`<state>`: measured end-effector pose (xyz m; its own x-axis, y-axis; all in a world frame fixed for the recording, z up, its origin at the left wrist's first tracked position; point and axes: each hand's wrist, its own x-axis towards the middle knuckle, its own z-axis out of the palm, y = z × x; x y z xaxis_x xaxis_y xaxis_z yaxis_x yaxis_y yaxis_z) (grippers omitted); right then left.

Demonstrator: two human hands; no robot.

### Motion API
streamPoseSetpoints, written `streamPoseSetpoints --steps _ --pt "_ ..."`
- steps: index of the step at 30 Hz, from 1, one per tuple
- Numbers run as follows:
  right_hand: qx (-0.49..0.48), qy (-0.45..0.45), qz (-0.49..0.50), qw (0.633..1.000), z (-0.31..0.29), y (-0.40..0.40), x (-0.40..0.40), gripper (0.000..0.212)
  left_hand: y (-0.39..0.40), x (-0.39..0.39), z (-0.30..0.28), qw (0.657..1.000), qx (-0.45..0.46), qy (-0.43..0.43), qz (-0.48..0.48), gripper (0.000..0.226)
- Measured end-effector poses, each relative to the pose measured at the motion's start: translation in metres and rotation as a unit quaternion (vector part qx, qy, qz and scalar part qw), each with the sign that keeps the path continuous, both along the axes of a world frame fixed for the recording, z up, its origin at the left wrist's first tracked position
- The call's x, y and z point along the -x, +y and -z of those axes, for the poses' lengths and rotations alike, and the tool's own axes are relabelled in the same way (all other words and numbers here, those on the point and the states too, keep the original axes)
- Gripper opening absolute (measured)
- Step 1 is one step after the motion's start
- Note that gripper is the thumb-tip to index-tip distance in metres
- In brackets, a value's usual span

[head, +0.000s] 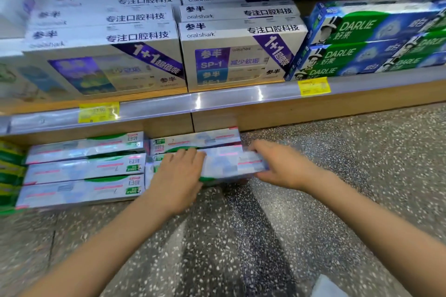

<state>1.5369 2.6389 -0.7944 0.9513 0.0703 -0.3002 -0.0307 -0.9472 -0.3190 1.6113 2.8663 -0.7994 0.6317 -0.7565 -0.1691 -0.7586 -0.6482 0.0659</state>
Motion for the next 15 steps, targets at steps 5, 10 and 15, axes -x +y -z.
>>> streamPoseSetpoints --steps 5,10,15 --pt "0.079 0.007 -0.100 0.992 0.038 0.011 0.024 0.048 0.015 0.028 0.039 0.995 -0.071 0.067 0.003 0.050" --pt "0.097 -0.003 -0.106 0.990 0.064 0.023 0.022 0.054 0.020 0.029 0.071 0.998 -0.056 0.001 -0.006 0.068" --pt "0.106 0.012 -0.103 0.989 0.082 0.024 0.022 0.059 0.024 0.032 0.090 0.999 -0.035 -0.014 -0.017 0.074"
